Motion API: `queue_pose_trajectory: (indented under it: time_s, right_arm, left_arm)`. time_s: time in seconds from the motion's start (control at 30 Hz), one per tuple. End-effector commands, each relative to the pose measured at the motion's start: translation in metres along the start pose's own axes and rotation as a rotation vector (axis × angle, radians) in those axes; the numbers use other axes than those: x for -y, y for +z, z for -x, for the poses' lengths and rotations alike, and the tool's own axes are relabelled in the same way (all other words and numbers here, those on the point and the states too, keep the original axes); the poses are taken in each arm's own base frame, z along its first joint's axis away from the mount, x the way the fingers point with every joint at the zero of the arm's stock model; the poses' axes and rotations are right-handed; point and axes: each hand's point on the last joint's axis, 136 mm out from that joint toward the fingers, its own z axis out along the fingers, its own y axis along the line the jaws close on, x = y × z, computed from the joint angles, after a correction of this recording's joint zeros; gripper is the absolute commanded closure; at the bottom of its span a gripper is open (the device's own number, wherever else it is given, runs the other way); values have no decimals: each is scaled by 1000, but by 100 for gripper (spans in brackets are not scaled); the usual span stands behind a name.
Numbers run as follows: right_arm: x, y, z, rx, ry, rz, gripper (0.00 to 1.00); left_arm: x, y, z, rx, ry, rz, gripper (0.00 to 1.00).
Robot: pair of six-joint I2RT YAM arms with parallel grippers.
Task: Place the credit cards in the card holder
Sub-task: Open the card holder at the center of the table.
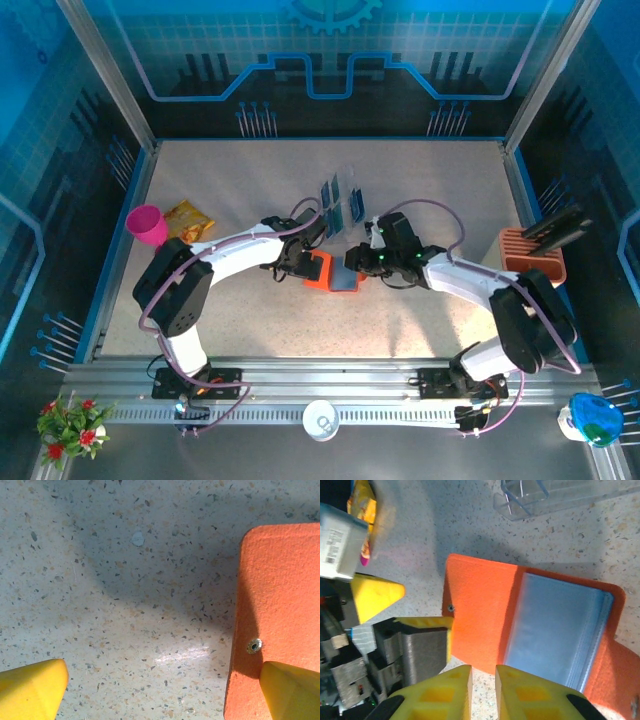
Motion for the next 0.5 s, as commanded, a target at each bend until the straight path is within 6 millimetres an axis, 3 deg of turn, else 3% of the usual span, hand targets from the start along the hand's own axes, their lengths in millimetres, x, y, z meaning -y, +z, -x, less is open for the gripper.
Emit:
queue_pose_trajectory:
  time_s: [0.0, 0.13, 0.47]
  right_arm:
    - [5, 9, 0, -19, -51, -32, 80]
    - [17, 19, -7, -62, -63, -49, 80]
    - [38, 22, -19, -77, -5, -86, 81]
  left_arm:
    - [-5, 6, -6, -17, -22, 43, 1]
    - [-10, 11, -12, -29, -39, 64, 1]
    - [-10, 16, -24, -66, -22, 58, 1]
